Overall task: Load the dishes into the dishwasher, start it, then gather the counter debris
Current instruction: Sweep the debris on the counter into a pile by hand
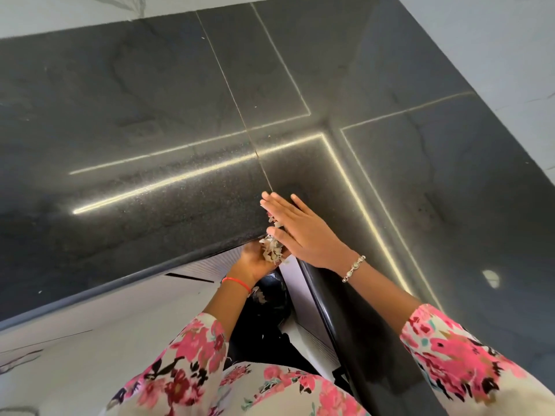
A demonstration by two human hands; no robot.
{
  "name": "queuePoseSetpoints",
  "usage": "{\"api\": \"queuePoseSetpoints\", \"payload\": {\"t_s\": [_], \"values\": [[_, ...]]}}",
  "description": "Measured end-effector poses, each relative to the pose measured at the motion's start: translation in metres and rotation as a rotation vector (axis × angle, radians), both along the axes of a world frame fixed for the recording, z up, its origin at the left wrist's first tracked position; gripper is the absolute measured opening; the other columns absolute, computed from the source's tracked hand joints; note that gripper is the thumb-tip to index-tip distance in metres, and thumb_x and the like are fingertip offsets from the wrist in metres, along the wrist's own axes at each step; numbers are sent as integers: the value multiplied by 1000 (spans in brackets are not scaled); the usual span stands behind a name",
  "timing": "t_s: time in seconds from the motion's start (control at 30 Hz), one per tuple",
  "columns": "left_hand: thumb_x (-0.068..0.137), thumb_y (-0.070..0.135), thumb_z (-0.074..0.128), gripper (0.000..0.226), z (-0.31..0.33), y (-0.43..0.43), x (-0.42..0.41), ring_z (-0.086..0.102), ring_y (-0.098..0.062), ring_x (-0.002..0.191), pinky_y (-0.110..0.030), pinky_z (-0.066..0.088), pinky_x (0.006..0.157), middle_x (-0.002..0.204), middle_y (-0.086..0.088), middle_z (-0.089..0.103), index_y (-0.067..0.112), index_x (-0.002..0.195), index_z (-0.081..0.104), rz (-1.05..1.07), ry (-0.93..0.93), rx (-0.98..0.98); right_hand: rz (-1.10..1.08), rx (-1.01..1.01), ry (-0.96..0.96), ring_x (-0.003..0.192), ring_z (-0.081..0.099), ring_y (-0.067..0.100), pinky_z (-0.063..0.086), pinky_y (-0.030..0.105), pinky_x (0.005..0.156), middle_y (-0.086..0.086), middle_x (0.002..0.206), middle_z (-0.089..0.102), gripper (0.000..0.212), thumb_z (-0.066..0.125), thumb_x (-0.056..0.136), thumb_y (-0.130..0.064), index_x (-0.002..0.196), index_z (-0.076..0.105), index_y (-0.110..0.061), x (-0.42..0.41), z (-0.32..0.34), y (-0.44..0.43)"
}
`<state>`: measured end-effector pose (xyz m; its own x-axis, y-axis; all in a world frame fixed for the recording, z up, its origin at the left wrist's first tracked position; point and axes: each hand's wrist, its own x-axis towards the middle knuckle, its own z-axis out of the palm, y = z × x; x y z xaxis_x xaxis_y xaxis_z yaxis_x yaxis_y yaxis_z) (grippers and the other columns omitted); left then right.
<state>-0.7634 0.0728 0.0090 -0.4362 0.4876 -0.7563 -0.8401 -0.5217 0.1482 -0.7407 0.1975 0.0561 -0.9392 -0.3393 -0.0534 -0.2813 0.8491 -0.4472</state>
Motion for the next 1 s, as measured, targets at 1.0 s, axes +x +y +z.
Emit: {"api": "queuePoseSetpoints", "payload": {"t_s": [1.0], "values": [[96,23,28,52,-19,-3,-4,69,-32,81,-49,55,70,92,-20,69,-4,84,72,7,12,114,-65,234,10,145,3,12,4,39,119,0,158,6,62,22,99,-47,149,10,-13,-211,1,20]]}}
